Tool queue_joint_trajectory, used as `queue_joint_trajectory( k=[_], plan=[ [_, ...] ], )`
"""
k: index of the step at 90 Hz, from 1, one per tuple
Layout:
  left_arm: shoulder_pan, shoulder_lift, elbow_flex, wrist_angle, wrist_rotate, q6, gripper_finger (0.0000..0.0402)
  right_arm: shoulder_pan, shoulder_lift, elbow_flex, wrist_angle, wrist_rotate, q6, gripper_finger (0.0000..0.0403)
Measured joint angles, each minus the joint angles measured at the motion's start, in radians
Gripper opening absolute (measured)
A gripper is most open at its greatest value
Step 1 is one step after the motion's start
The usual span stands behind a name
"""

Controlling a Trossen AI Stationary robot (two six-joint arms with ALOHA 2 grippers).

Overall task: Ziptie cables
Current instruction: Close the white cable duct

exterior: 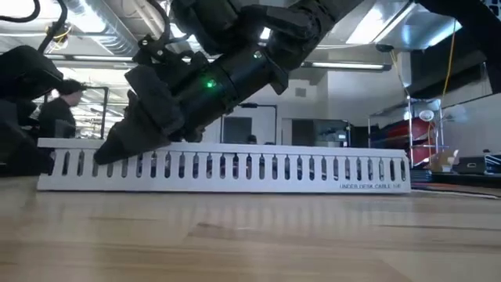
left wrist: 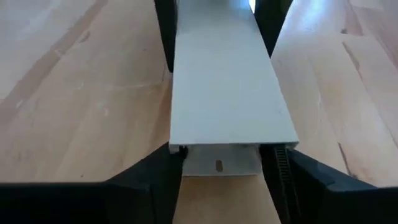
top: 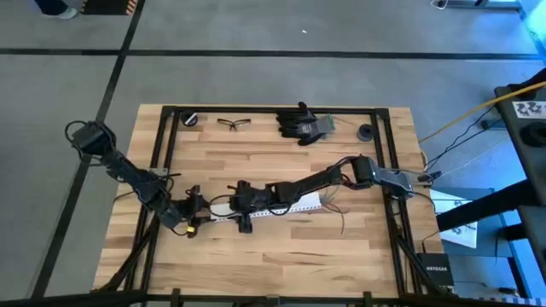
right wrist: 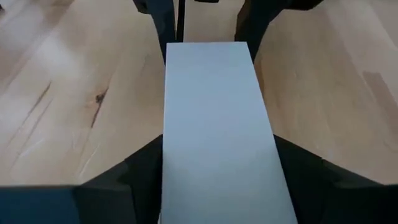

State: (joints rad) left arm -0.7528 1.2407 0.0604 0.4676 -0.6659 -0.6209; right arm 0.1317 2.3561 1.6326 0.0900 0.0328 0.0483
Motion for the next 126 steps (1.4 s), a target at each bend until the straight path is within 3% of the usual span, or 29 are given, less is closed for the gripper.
queue_joint_trajectory(
  k=[39,55,74,92,110,118,126],
  plan=[
    [0.000,-0.004,0.002,-0.049,-0.003,-0.042,0.0158,-0.002,-0.025,0.001,-0.107,0.006,-0.001,0.0225],
    [-0.002,-0.001,-0.002,-0.076,0.047,-0.045,0.0146,-0.005,-0.042,-0.002,-0.175,0.025,-0.001,0.0225],
    [-0.003,-0.002,-0.003,-0.069,0.043,-0.042,0.0133,-0.004,-0.042,-0.003,-0.137,0.018,-0.001,0.0225],
    [-0.003,-0.012,-0.002,-0.081,0.082,-0.115,0.0160,-0.003,-0.040,-0.003,-0.115,-0.010,0.003,0.0229],
    [-0.003,-0.069,0.000,-0.109,0.168,-0.110,0.0201,-0.003,-0.090,-0.004,-0.165,-0.018,-0.001,0.0272],
    [-0.004,-0.123,0.032,-0.212,0.191,-0.115,0.0206,-0.003,-0.157,-0.002,-0.241,-0.017,-0.002,0.0288],
    [-0.005,-0.175,0.087,-0.417,0.195,-0.141,0.0203,-0.002,-0.222,-0.002,-0.349,0.014,-0.013,0.0299]
  ],
)
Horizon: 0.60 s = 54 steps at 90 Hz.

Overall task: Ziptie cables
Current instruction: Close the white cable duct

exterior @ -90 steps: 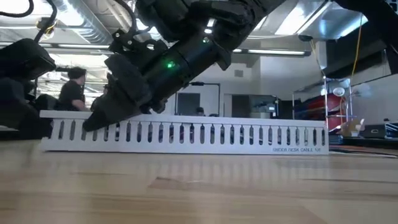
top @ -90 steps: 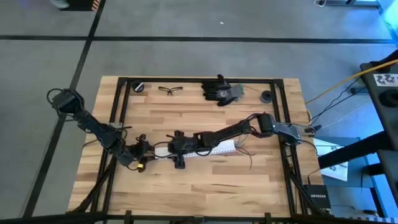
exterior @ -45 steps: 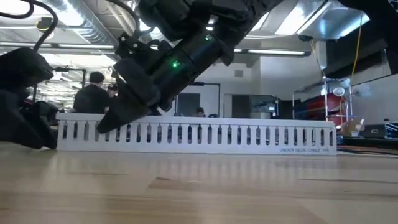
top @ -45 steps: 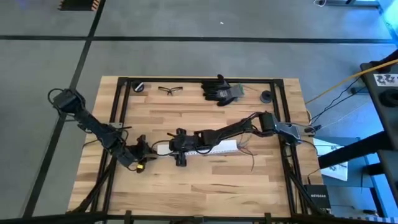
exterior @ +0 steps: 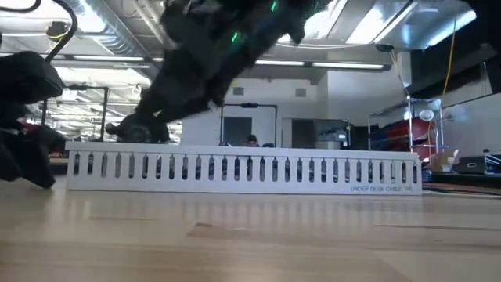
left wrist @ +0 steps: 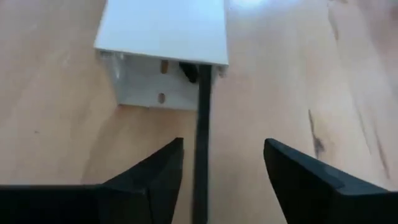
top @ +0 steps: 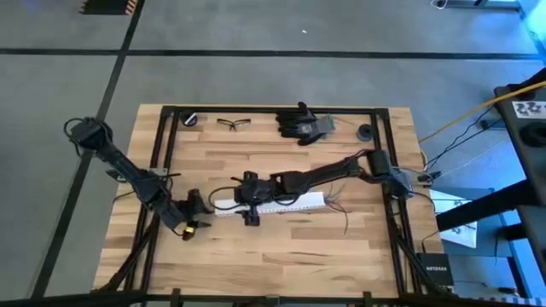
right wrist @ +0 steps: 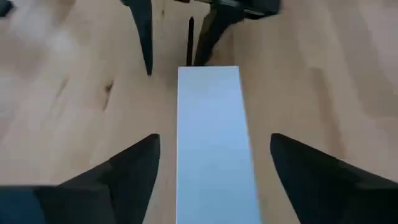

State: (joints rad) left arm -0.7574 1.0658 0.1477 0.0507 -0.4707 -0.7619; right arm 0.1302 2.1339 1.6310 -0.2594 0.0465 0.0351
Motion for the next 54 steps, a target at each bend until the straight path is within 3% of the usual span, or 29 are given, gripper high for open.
queue_joint_trajectory(
  k=[12,26,34,54],
  plan=[
    [0.000,-0.055,0.098,-0.310,-0.010,-0.065,0.0191,0.001,-0.107,0.000,-0.271,0.088,0.004,0.0304],
    [0.037,-0.076,0.200,-0.469,-0.024,-0.076,0.0180,0.016,-0.233,-0.065,-0.608,0.197,0.142,0.0300],
    [0.084,-0.070,0.235,-0.482,-0.026,-0.074,0.0175,0.040,-0.321,-0.201,-0.683,0.262,0.272,0.0296],
    [0.199,-0.032,0.254,-0.487,0.063,-0.006,0.0165,0.157,-0.632,-0.640,-0.658,0.312,0.670,0.0289]
  ],
)
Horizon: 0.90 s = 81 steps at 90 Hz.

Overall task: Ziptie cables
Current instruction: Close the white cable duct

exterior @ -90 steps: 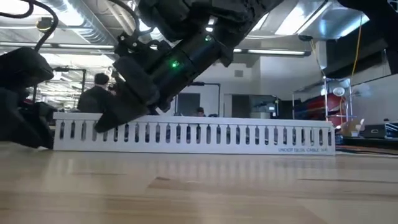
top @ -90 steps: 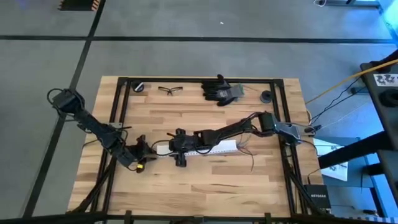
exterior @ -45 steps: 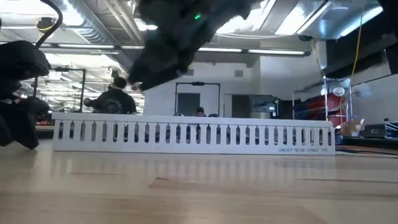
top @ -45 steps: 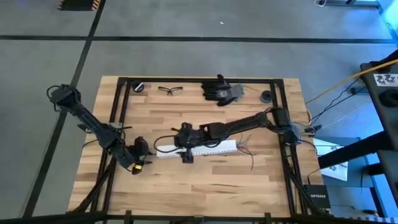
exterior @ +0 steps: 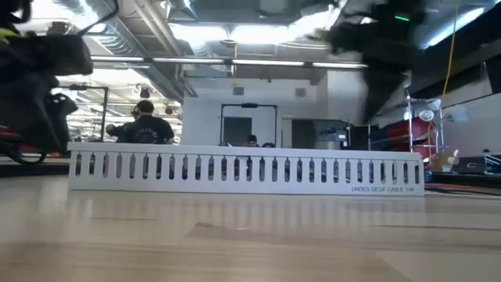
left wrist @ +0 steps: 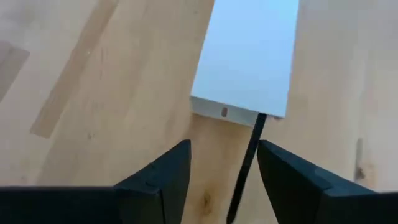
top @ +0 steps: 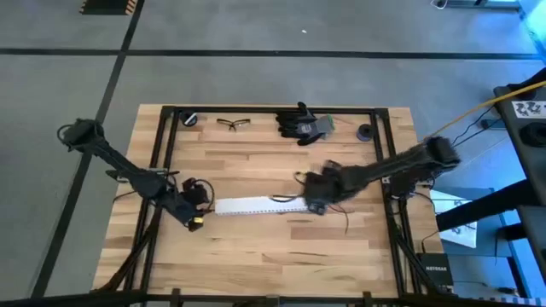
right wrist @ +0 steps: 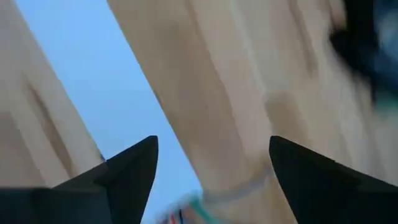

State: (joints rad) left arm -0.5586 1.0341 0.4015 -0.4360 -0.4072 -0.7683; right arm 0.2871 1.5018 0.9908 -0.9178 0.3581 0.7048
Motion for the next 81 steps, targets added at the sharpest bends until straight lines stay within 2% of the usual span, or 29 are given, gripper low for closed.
queue_joint_trajectory(
  k=[13,21,36,62,81],
  plan=[
    [0.039,0.022,0.000,0.002,0.026,0.044,0.0158,0.076,-0.108,-0.205,0.117,-0.011,0.151,0.0288],
    [0.053,0.022,0.000,0.001,0.028,0.057,0.0155,0.101,-0.113,-0.283,0.151,-0.010,0.184,0.0288],
    [0.076,0.022,0.000,0.002,0.028,0.093,0.0155,0.113,-0.089,-0.387,0.329,0.016,0.170,0.0288],
    [0.107,0.022,0.000,0.042,0.041,0.212,0.0155,0.111,-0.030,-0.411,0.472,0.047,0.147,0.0288],
    [0.145,0.022,0.000,0.078,0.122,0.275,0.0155,0.111,-0.002,-0.404,0.474,0.042,0.153,0.0288]
  ],
)
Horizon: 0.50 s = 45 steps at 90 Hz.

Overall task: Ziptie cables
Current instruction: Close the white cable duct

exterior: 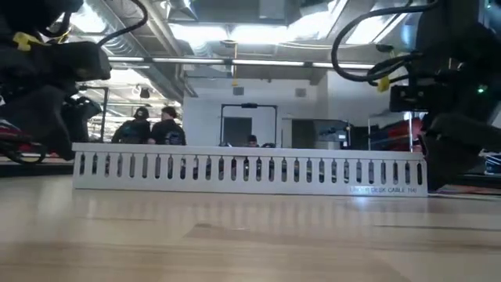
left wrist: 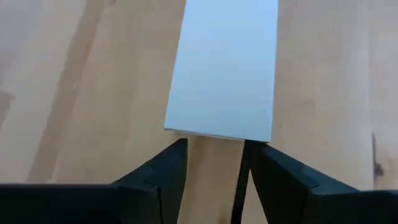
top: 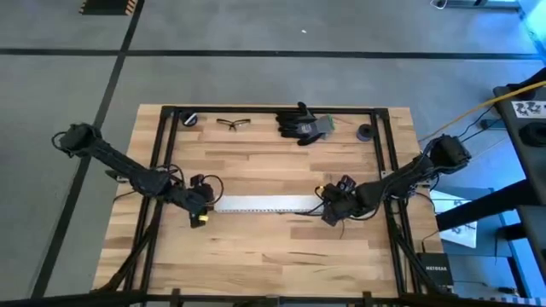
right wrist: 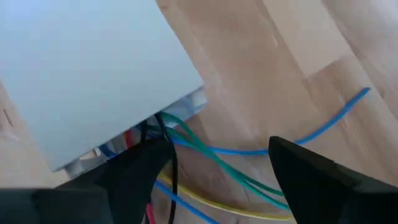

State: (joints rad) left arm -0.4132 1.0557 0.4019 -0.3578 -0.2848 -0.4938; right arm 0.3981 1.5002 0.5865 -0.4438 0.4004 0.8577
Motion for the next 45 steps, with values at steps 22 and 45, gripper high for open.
queue_joint_trajectory(
  k=[22,45],
  plan=[
    [0.037,0.015,0.000,0.011,0.047,-0.004,0.0155,-0.001,0.002,0.010,-0.005,0.002,0.000,0.0288],
    [0.067,0.150,0.027,0.090,0.145,0.051,0.0155,-0.005,0.003,0.010,0.003,0.010,-0.005,0.0288]
  ],
)
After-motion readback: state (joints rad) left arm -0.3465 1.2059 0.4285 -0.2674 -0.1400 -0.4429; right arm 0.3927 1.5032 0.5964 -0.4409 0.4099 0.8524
